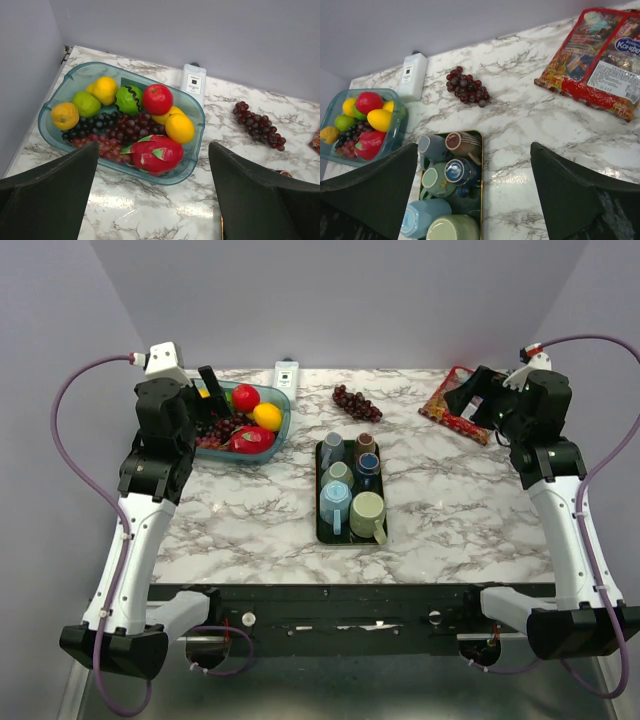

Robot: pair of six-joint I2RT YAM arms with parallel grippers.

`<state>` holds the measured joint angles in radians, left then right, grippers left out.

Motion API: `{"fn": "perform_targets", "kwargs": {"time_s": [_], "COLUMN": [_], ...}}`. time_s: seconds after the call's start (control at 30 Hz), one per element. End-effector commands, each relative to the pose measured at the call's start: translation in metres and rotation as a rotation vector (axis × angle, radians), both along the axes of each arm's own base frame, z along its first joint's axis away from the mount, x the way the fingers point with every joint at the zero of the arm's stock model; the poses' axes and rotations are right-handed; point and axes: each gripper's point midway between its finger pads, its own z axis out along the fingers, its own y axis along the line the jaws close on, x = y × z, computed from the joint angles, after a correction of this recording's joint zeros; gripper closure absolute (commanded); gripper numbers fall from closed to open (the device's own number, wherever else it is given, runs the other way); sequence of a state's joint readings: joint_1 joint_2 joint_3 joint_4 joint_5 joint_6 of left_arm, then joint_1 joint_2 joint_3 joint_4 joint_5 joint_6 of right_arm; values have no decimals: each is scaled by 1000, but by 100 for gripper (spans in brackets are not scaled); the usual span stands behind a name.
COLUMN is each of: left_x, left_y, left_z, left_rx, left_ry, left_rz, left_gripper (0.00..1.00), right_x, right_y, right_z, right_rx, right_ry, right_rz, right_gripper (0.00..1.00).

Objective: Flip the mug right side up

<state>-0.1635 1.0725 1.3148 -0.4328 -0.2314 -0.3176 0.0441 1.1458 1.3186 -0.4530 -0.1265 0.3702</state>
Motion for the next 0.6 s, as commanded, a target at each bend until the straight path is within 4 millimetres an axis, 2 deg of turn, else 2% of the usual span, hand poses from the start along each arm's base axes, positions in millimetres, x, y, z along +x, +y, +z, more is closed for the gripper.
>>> {"fn": "perform_targets", "kwargs": {"time_s": [0.0, 0.07, 0.1, 0.13, 0.2, 0.23, 0.3, 0.37, 0.53, 0.57], "left_x": [-9, -12, -18, -19, -27, -29, -36, -39, -41, -47], "left_y": [0, -2, -3, -5, -9, -11, -19, -29, -70, -92], "left_z": [8, 1, 5, -4, 3, -4, 0, -5, -37, -48], "left_rx": [-9, -1, -4, -3, -8, -9, -20, -41, -134, -156], "left_ry": [-33, -25, -44, -35, -84, -79, -107, -94, 30, 59], "left_rz": [-8, -26, -41, -55, -83, -96, -150, -200, -317, -370], "left_gripper": [1, 1, 1, 1, 1, 1, 1, 1, 1, 1], "right_x": [-17, -21, -22, -25, -28, -32, -37, -44, -61, -61], "right_y": [8, 17, 20, 23, 25, 26, 28, 38, 64, 64], "right_z": [-25, -32, -39, -47, -59, -71, -77, -90, -109, -111], "right_rx": [13, -2, -4, -6, -16, -17, -11, -3, -12, -5], "right_ry": [87, 91, 107, 135, 173, 201, 210, 230, 265, 274], "right_rz": [49, 122, 147, 165, 173, 173, 176, 199, 254, 238], "right_gripper": [0, 0, 0, 0, 0, 0, 0, 0, 0, 0]}}
